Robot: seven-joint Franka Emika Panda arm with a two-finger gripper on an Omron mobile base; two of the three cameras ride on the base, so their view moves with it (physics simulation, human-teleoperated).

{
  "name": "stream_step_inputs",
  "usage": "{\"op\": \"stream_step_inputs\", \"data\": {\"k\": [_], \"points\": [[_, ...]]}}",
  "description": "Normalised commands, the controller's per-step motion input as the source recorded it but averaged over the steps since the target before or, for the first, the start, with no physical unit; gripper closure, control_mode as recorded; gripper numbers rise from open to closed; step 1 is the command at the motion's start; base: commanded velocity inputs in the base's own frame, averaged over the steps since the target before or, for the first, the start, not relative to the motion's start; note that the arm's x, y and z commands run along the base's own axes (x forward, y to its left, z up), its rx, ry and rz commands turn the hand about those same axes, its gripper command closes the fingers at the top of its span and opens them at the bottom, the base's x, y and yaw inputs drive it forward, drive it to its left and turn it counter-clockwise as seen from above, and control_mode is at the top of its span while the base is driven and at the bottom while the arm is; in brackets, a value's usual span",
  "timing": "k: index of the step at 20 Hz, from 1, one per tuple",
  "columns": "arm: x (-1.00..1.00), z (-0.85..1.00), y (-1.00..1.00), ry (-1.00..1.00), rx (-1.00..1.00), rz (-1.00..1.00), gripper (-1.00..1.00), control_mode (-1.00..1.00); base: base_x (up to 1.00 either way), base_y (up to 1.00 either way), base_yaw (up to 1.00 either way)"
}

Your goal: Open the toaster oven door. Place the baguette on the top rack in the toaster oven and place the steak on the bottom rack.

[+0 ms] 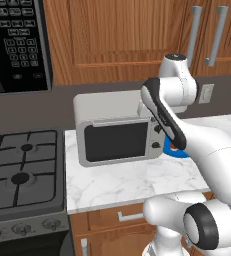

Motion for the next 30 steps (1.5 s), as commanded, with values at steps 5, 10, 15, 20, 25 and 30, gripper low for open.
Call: {"op": "stream_step_inputs", "data": {"k": [5,10,15,20,25,30], "points": [[0.0,0.0,0.0,0.0,0.0,0.0,-1.0,1.0,0.0,0.0,0.0],[0.0,0.0,0.0,0.0,0.0,0.0,-1.0,1.0,0.0,0.0,0.0],[0.0,0.0,0.0,0.0,0.0,0.0,-1.0,1.0,-0.06,-0.25,-0.01],[0.0,0.0,0.0,0.0,0.0,0.0,-1.0,1.0,0.0,-0.62,0.0],[0.0,0.0,0.0,0.0,0.0,0.0,-1.0,1.0,0.0,-0.55,0.0],[0.0,0.0,0.0,0.0,0.0,0.0,-1.0,1.0,0.01,-0.3,0.0]]}}
